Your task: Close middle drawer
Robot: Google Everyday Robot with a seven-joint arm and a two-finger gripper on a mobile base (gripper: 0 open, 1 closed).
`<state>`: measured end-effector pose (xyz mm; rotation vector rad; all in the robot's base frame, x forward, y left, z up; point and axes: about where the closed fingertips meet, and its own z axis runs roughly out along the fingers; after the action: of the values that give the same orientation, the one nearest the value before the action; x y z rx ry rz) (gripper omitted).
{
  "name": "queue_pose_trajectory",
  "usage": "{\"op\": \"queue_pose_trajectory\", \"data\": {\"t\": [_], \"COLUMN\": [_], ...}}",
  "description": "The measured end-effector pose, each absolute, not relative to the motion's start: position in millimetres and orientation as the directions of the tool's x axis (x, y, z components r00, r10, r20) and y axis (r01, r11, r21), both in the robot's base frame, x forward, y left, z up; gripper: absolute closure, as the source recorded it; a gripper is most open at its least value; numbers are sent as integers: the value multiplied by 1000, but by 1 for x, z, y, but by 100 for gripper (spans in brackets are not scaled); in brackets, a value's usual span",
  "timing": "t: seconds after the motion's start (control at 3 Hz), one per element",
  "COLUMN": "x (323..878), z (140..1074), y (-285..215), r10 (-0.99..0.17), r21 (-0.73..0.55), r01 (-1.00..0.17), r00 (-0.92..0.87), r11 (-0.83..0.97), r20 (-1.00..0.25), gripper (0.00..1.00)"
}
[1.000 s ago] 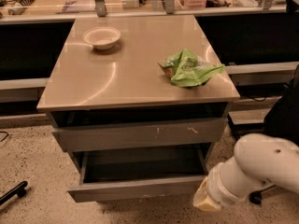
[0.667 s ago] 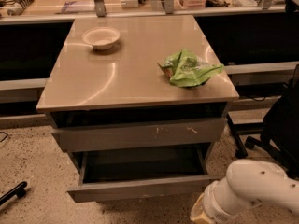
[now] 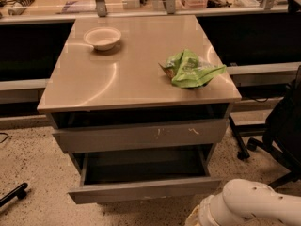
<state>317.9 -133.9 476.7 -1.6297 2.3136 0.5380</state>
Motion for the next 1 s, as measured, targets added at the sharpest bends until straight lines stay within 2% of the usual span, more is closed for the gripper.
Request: {"op": "queue_pose_trajectory", "data": {"t": [0.33, 1.0], "x": [318, 352], "z": [472, 448], "y": [-134, -128], "r10": [-859, -906], "r21": [103, -56], "r01": [-949, -983], "r00": [-314, -141], "r11": [298, 177], "r20": [-404, -398], "gripper": [100, 100]}}
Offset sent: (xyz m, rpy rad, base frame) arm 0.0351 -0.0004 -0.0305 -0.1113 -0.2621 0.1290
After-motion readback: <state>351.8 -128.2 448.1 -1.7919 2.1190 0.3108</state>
